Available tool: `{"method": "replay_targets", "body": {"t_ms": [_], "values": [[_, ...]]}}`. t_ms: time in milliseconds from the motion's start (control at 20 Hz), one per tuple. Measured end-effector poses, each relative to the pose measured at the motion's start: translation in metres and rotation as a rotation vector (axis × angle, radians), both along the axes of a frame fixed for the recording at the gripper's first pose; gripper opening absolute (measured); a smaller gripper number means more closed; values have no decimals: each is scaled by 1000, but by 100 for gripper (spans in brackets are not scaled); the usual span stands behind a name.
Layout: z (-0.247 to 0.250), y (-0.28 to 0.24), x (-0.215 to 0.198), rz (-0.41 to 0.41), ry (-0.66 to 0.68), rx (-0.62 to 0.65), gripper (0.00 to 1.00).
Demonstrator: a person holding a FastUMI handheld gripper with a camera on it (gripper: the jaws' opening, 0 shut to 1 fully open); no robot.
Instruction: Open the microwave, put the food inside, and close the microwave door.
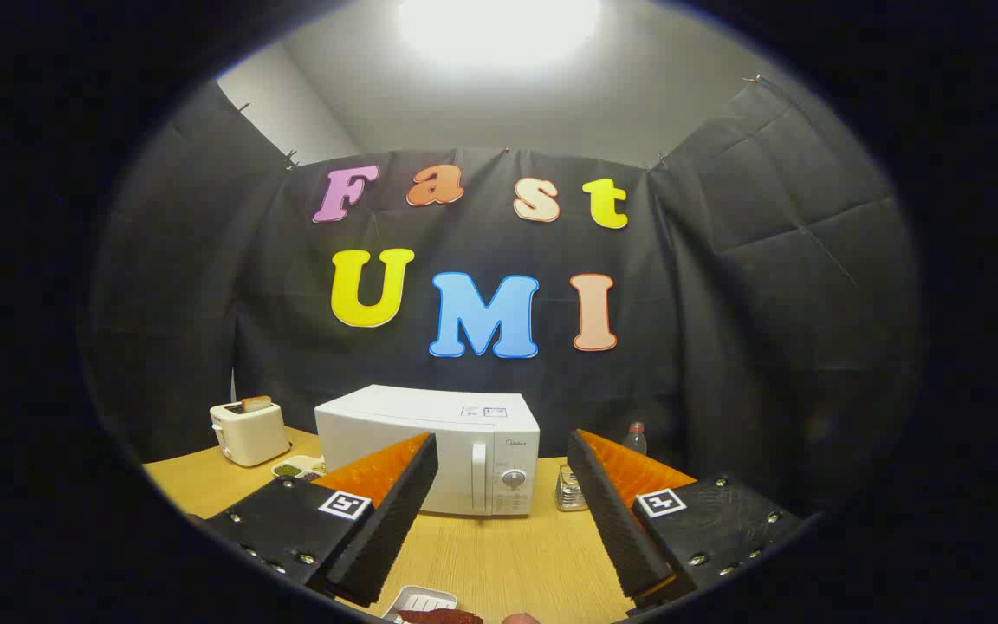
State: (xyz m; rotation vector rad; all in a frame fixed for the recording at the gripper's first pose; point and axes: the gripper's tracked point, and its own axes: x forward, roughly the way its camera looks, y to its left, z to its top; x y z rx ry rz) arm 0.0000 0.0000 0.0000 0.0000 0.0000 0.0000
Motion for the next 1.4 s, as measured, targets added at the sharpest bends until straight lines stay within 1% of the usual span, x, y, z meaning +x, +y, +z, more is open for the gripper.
{"method": "replay_targets", "body": {"t_ms": [200,350,550,750,950,1200,1250,1350,1400], "values": [[-11,2,41,23,22,34,96],[-23,3,79,43,35,44,96],[-51,3,132,56,89,69,96],[-91,8,180,79,166,78,96],[-126,19,213,103,229,67,96],[-161,35,235,127,280,42,96],[-166,37,238,127,286,35,95],[-174,39,244,126,297,26,90],[-177,40,247,125,301,24,81]]}}
